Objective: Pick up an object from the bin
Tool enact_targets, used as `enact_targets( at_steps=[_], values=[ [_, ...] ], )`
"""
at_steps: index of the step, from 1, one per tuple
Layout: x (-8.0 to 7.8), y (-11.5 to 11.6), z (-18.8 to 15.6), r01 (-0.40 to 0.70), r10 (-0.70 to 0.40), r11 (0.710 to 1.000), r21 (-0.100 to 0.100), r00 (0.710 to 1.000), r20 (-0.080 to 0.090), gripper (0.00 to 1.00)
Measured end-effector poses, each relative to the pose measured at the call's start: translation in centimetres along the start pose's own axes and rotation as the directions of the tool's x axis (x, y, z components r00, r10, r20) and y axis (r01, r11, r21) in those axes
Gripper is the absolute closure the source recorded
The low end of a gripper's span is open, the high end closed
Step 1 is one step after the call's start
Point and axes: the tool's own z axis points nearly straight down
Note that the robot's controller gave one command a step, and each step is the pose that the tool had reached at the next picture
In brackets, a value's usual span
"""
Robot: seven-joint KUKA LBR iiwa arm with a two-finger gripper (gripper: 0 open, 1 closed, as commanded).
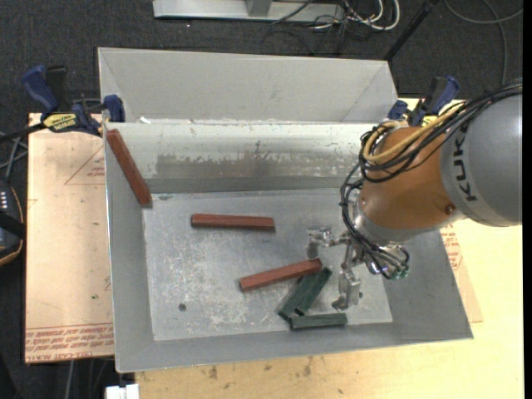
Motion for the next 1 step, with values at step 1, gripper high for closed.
enact_targets(
  at_steps=[1],
  values=[
    [-2.59, 3.75, 3.83, 0.085, -0.085, 0.996, 0.0, 0.996, 0.0, 1.0]
  ],
)
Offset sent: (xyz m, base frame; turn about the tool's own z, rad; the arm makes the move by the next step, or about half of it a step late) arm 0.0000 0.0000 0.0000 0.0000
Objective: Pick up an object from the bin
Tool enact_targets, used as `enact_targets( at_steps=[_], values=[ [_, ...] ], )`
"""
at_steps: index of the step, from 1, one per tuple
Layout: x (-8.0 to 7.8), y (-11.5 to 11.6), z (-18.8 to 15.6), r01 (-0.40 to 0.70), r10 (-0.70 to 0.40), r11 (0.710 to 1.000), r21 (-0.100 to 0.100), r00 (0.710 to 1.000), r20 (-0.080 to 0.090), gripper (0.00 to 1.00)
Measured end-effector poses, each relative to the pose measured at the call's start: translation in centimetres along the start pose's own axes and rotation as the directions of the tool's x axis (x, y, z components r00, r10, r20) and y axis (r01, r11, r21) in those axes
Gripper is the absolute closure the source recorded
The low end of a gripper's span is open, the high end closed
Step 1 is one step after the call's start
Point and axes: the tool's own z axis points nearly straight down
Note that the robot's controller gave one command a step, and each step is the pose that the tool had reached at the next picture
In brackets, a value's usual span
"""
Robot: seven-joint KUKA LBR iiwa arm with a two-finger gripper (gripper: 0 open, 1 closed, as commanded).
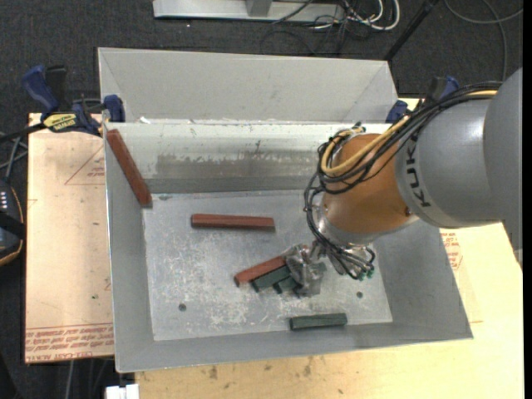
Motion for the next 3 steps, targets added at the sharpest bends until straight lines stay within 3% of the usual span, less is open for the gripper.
enact_targets(
  at_steps=[1, 2, 3],
  values=[
    [0.0, 0.0, 0.0, 0.0, 0.0, 1.0, 0.0, 1.0, 0.0, 1.0],
    [0.4, -0.5, -5.0, -0.004, 0.004, 1.0, -0.002, 1.0, -0.005, 1.0],
    [-3.5, -0.1, -8.8, 0.009, -0.009, 1.0, 0.001, 1.0, 0.003, 1.0]
  ],
)
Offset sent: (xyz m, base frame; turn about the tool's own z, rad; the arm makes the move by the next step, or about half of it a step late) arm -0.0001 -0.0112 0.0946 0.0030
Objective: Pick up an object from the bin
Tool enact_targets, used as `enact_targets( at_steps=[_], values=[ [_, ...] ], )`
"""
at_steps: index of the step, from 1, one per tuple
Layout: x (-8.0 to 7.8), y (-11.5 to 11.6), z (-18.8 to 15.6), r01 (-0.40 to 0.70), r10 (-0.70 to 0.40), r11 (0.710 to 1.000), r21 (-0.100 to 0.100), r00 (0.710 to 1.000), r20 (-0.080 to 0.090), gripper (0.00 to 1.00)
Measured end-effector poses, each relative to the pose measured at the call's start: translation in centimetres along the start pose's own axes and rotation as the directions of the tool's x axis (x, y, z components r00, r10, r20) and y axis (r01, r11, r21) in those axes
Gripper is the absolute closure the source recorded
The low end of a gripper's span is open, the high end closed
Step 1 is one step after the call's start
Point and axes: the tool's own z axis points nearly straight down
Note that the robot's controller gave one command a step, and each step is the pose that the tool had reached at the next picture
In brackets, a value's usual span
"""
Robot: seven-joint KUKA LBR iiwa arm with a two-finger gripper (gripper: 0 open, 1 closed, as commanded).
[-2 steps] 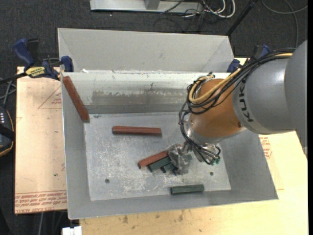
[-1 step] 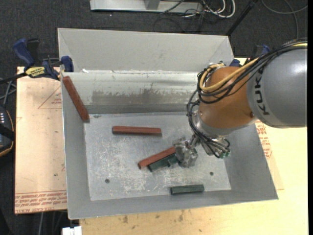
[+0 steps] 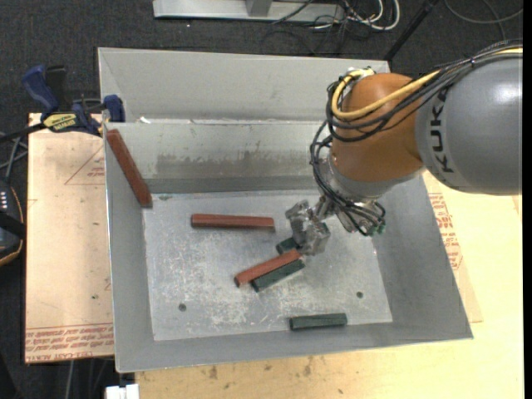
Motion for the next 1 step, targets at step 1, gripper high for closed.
enact_targets(
  at_steps=[1],
  values=[
    [1.96, -0.53, -3.25, -0.022, 0.022, 1.0, -0.002, 1.0, -0.002, 1.0]
  ],
)
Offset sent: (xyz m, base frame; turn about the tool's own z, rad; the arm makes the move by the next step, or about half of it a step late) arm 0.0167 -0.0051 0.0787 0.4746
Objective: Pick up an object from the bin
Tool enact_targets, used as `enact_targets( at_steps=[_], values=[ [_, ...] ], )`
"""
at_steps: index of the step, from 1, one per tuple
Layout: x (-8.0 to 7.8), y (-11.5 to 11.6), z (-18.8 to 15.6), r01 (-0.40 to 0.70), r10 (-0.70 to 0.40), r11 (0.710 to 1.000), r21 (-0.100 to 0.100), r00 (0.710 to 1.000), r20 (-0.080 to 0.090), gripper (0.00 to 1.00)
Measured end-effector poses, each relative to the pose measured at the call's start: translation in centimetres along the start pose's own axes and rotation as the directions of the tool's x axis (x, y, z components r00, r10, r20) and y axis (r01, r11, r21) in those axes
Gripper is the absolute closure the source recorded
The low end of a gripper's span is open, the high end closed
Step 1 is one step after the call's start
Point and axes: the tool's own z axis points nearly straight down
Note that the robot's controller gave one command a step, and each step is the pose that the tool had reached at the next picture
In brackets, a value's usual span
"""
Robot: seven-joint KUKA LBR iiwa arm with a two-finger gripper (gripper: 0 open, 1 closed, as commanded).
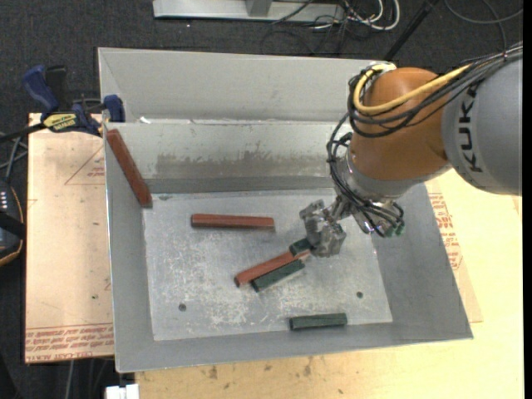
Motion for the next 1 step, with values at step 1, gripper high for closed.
enact_targets(
  at_steps=[1],
  values=[
    [-1.3, -0.36, -2.25, -0.198, 0.198, 0.98, 0.001, 0.98, 0.002, 1.0]
  ],
)
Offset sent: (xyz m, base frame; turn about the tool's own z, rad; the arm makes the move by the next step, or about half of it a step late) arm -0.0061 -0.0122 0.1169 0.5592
